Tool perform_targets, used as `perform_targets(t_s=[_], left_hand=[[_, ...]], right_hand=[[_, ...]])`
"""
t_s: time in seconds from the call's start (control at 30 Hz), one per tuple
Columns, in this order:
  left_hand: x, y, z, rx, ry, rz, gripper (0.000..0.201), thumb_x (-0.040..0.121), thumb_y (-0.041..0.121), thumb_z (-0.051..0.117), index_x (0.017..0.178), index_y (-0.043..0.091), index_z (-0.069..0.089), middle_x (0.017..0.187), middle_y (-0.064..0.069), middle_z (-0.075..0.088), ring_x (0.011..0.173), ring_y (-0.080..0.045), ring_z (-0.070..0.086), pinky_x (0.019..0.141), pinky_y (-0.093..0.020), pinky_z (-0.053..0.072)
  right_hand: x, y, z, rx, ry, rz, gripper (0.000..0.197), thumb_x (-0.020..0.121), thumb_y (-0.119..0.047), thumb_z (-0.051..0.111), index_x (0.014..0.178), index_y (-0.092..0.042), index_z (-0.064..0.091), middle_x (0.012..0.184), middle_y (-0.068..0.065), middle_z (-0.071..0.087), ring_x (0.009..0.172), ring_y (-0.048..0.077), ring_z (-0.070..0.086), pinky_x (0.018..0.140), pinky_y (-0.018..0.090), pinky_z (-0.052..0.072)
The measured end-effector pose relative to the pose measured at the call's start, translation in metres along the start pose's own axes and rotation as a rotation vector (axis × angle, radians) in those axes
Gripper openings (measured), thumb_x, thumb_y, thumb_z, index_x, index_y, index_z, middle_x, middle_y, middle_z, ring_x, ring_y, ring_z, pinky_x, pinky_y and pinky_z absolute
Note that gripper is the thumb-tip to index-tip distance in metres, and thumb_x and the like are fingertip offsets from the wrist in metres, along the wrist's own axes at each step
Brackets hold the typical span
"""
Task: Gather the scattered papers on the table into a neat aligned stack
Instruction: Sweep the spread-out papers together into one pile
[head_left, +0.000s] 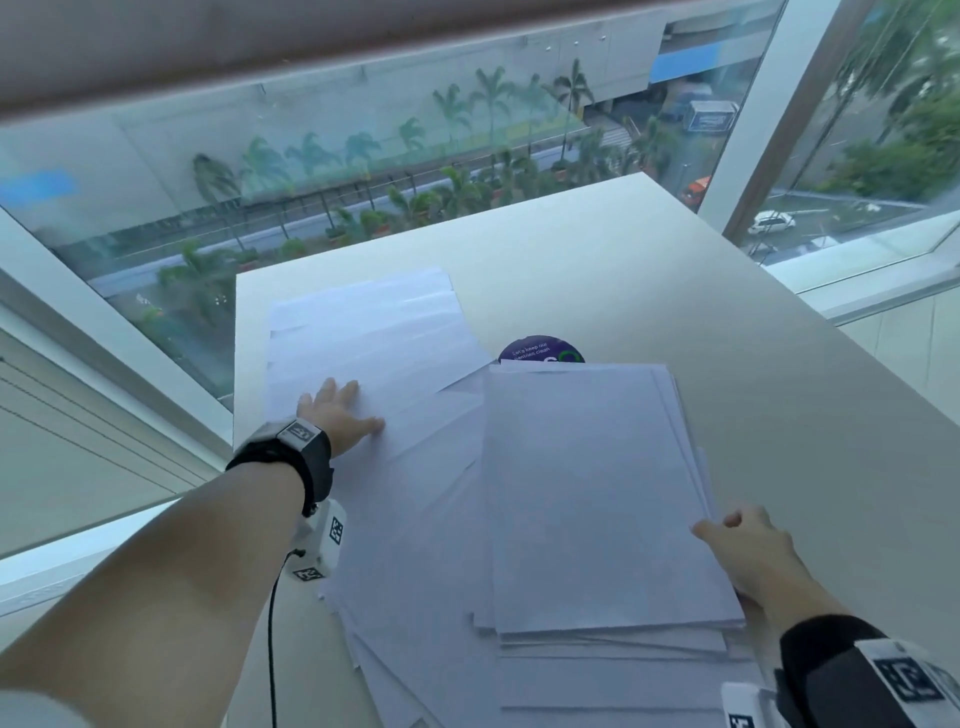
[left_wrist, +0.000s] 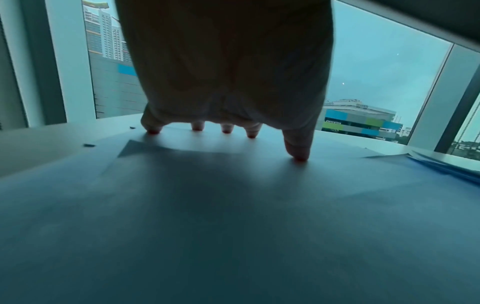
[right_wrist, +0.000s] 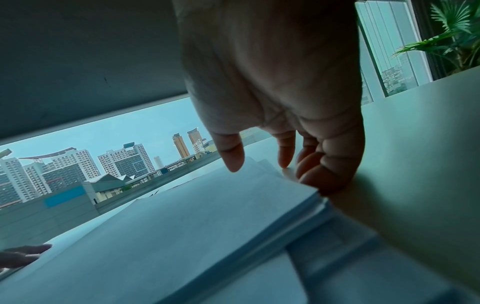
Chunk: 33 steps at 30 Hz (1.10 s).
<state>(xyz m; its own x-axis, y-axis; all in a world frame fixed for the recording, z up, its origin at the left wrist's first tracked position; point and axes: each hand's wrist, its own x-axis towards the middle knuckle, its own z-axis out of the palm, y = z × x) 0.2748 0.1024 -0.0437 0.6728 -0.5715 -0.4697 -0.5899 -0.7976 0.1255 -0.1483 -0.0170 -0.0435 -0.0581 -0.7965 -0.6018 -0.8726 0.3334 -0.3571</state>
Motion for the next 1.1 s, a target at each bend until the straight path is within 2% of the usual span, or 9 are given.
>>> perform_targets(t_s=[0.27,0.37,0.47,0.57,0.73,0.8,0.97,1.03,1.1], left_hand=[[-0.019,-0.015,0.024,0.032,-0.006,-0.041,0.086,0.082,0.068,0.039,0.150,0.032,0.002,0.161,-0.005,-0.005,0.148,-0.032,-0.001,0.120,-0.046,0.006],[-0.043,-0.018,0.038,-0.018,-0.023,-0.081,0.085,0.082,0.068,0.038,0.150,0.033,0.001,0.161,-0.005,-0.006,0.147,-0.032,-0.003,0.120,-0.047,0.007],[-0.076,-0.018,0.049,-0.065,-0.036,-0.112,0.081,0.085,0.064,0.038,0.150,0.033,0.001,0.160,-0.004,-0.005,0.146,-0.033,-0.003,0.120,-0.044,0.007],[-0.110,-0.014,0.055,-0.096,-0.048,-0.162,0.079,0.086,0.062,0.038,0.150,0.033,0.002,0.159,-0.003,-0.002,0.143,-0.035,0.000,0.119,-0.042,0.010],[-0.171,-0.004,0.072,-0.058,-0.154,-0.229,0.083,0.082,0.067,0.036,0.148,0.036,-0.004,0.157,0.000,0.000,0.142,-0.034,0.004,0.114,-0.057,0.017],[-0.195,0.007,0.081,-0.019,-0.187,-0.234,0.084,0.082,0.067,0.036,0.148,0.036,-0.005,0.157,-0.001,-0.001,0.143,-0.034,0.006,0.112,-0.058,0.017],[-0.239,0.032,0.099,0.007,-0.185,-0.215,0.076,0.084,0.059,0.041,0.146,0.031,0.008,0.153,-0.006,0.008,0.137,-0.033,0.020,0.108,-0.053,0.024],[-0.246,0.037,0.102,-0.008,-0.186,-0.195,0.068,0.083,0.054,0.044,0.140,0.027,0.020,0.144,-0.008,0.018,0.131,-0.032,0.028,0.105,-0.052,0.028],[-0.246,0.034,0.102,-0.051,-0.170,-0.184,0.058,0.081,0.050,0.046,0.131,0.027,0.028,0.135,-0.007,0.025,0.125,-0.031,0.030,0.100,-0.048,0.030]], right_hand=[[-0.005,-0.013,0.008,-0.050,-0.027,-0.049,0.047,0.082,-0.037,0.057,0.115,-0.008,0.040,0.122,0.016,0.040,0.107,0.036,0.048,0.083,0.038,0.042],[-0.003,-0.020,0.010,-0.061,-0.023,-0.044,0.056,0.082,-0.039,0.057,0.124,-0.007,0.038,0.128,0.018,0.038,0.115,0.038,0.045,0.089,0.040,0.042],[-0.001,-0.024,0.009,-0.087,-0.023,-0.051,0.064,0.082,-0.038,0.057,0.131,-0.005,0.034,0.132,0.019,0.037,0.118,0.039,0.044,0.087,0.039,0.042],[0.000,-0.022,0.008,-0.129,-0.014,-0.086,0.064,0.081,-0.036,0.057,0.132,-0.005,0.033,0.131,0.020,0.038,0.117,0.040,0.043,0.089,0.039,0.042],[-0.002,-0.013,-0.002,-0.202,0.015,-0.163,0.058,0.080,-0.033,0.057,0.127,-0.005,0.037,0.129,0.022,0.039,0.117,0.041,0.042,0.095,0.040,0.038],[0.000,-0.009,-0.011,-0.210,0.032,-0.176,0.056,0.080,-0.031,0.057,0.126,-0.006,0.038,0.128,0.023,0.037,0.117,0.042,0.040,0.098,0.040,0.036],[0.011,-0.006,-0.035,-0.275,0.018,-0.225,0.062,0.081,-0.033,0.053,0.135,-0.010,0.036,0.133,0.025,0.030,0.125,0.040,0.031,0.105,0.040,0.029],[0.014,-0.007,-0.039,-0.292,-0.003,-0.251,0.068,0.078,-0.039,0.052,0.138,-0.012,0.035,0.137,0.023,0.027,0.128,0.040,0.029,0.108,0.040,0.027],[0.016,-0.007,-0.038,-0.311,-0.011,-0.283,0.063,0.082,-0.037,0.052,0.137,-0.011,0.036,0.137,0.022,0.027,0.130,0.039,0.027,0.109,0.040,0.025]])
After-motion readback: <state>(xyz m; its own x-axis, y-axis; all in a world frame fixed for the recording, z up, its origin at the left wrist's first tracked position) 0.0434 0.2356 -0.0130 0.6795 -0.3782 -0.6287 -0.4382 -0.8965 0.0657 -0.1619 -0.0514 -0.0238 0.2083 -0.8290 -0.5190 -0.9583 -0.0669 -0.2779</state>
